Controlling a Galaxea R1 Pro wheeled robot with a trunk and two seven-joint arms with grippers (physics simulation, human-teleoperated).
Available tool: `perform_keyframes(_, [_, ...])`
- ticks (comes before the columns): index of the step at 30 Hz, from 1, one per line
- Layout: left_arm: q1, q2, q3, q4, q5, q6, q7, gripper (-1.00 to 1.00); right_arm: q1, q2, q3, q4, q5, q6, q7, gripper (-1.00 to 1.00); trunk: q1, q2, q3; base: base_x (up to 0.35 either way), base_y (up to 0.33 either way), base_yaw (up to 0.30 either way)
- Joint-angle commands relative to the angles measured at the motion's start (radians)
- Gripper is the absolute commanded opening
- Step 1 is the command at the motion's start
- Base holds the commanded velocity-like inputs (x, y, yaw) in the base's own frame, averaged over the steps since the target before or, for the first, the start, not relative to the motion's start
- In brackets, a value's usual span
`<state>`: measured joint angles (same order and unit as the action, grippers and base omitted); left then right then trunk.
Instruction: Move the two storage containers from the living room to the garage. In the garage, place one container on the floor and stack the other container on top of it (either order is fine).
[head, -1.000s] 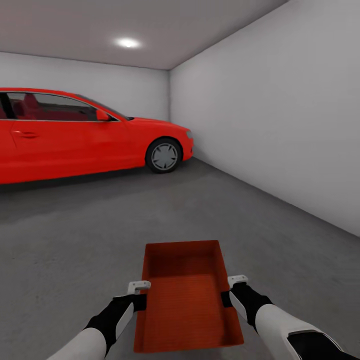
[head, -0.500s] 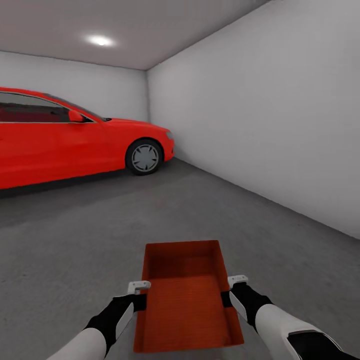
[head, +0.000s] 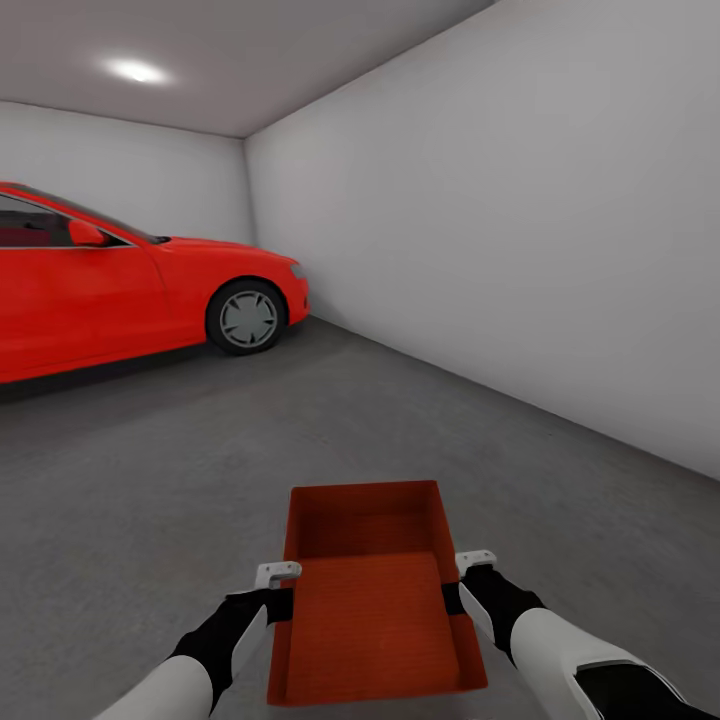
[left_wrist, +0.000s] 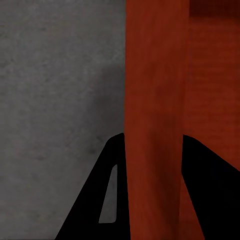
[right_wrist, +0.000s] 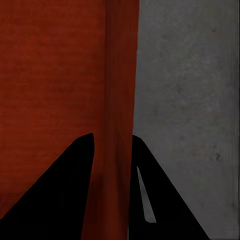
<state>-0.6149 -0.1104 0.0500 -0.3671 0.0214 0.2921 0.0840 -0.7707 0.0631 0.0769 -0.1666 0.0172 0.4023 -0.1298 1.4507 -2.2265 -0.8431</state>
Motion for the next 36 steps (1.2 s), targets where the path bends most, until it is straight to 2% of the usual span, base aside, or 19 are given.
perform_keyframes(1, [0.0, 0.0, 0.007, -0.003, -0.011, 0.007, 0.005, -1.0, -0.001, 0.0, 0.001, -0.002, 0.004, 0.007, -0.002, -1.0, 0.0, 0.0, -0.001, 0.0, 0.0, -0.269])
perform_keyframes(36, [0.0, 0.0, 0.007, -0.003, -0.011, 0.007, 0.005, -1.0, -0.001, 0.0, 0.001, -0.002, 0.004, 0.007, -0.002, -1.0, 0.0, 0.0, -0.001, 0.0, 0.0, -0.269])
